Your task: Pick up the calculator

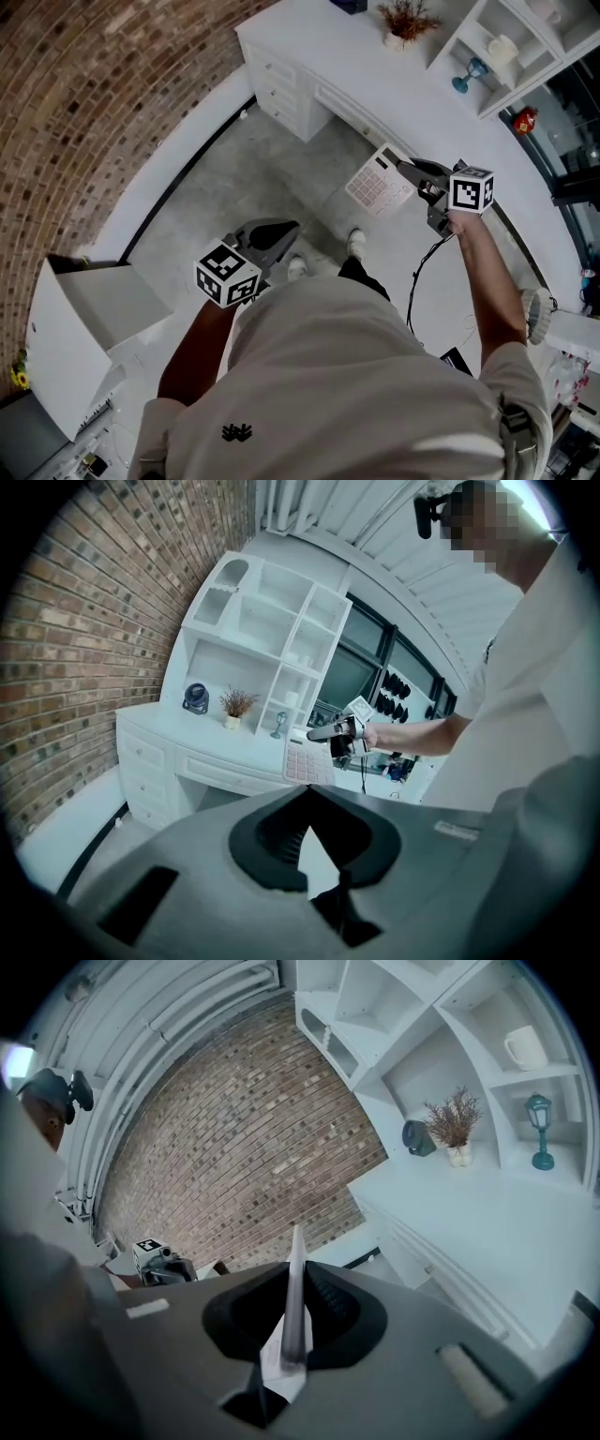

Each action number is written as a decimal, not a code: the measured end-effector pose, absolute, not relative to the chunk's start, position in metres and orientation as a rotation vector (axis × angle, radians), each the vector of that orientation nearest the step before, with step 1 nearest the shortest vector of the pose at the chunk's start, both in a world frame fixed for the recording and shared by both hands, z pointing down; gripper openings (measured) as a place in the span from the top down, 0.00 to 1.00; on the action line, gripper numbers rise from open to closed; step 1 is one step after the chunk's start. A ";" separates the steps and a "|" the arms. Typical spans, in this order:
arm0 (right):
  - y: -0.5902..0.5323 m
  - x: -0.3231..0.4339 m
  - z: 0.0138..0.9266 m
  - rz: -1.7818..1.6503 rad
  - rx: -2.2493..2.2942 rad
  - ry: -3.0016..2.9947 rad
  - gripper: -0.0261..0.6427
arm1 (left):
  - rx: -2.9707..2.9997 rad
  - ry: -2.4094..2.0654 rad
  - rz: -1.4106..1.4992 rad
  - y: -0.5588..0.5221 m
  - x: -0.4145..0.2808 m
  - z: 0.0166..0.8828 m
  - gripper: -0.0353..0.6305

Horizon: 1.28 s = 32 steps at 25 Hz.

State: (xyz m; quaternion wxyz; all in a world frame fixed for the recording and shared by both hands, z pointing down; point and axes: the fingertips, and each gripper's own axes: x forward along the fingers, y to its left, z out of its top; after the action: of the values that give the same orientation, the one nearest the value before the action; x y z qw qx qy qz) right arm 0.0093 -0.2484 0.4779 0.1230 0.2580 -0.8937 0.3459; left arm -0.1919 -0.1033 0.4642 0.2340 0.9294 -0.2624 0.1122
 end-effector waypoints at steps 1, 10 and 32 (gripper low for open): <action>-0.243 0.003 0.476 1.002 0.746 -2.610 0.87 | 2.553 -0.718 0.307 -0.099 -0.196 0.465 0.94; -0.201 -0.021 0.460 0.970 0.710 -2.624 0.87 | 2.572 -0.684 0.303 -0.071 -0.204 0.470 0.94; -0.180 -0.032 0.447 0.946 0.670 -2.649 0.87 | 2.594 -0.648 0.286 -0.070 -0.204 0.470 0.94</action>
State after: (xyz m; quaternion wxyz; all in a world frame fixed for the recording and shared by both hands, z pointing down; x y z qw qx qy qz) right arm -0.0322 -0.1800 0.4465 0.1247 0.2298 -0.9089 0.3248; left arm -0.2040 -0.0705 0.4701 0.2244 0.9400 -0.2350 0.1038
